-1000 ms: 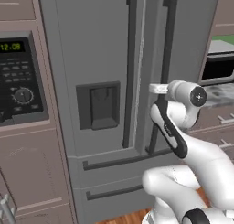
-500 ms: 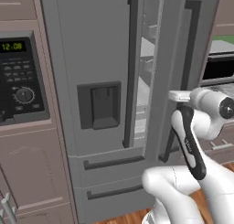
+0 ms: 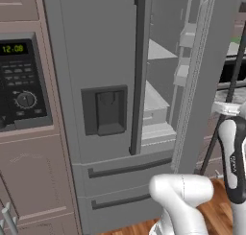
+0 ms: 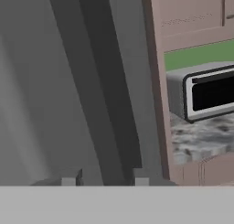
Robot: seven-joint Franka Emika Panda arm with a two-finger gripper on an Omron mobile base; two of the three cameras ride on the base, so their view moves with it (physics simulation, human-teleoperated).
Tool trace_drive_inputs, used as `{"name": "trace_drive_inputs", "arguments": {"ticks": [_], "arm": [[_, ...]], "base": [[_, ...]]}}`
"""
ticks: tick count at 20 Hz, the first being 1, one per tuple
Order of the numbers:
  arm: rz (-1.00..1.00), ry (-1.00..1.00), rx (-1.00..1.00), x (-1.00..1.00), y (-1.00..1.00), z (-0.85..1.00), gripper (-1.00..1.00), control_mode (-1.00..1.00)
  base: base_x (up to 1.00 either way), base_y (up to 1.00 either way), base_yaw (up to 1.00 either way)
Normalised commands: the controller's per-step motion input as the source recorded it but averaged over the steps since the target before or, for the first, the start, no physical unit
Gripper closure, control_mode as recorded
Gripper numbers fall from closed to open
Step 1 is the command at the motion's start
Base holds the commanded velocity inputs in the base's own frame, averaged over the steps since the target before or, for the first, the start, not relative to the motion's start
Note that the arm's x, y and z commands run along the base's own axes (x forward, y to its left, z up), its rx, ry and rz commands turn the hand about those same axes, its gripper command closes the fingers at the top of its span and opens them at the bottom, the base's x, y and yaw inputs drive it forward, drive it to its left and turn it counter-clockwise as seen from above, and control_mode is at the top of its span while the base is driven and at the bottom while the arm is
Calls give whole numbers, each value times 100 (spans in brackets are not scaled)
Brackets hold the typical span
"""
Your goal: Open the fridge, remove the tangerine, cucumber, and steak, and place them on any counter.
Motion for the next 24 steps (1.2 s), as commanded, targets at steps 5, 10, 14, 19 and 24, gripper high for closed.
{"name": "trace_drive_inputs", "arguments": {"ticks": [5,10,14,19,24], "arm": [[0,0,2,-97,-15,25,-100,-100],[-3,-6,-2,-100,8,25,-100,-100],[-4,-10,-11,-100,36,20,-100,-100],[-4,-7,-17,-100,71,27,-100,-100],[0,9,-24,-40,100,30,-100,-100]], "base": [[0,0,0],[0,0,0],[0,0,0],[0,0,0],[0,0,0]]}}
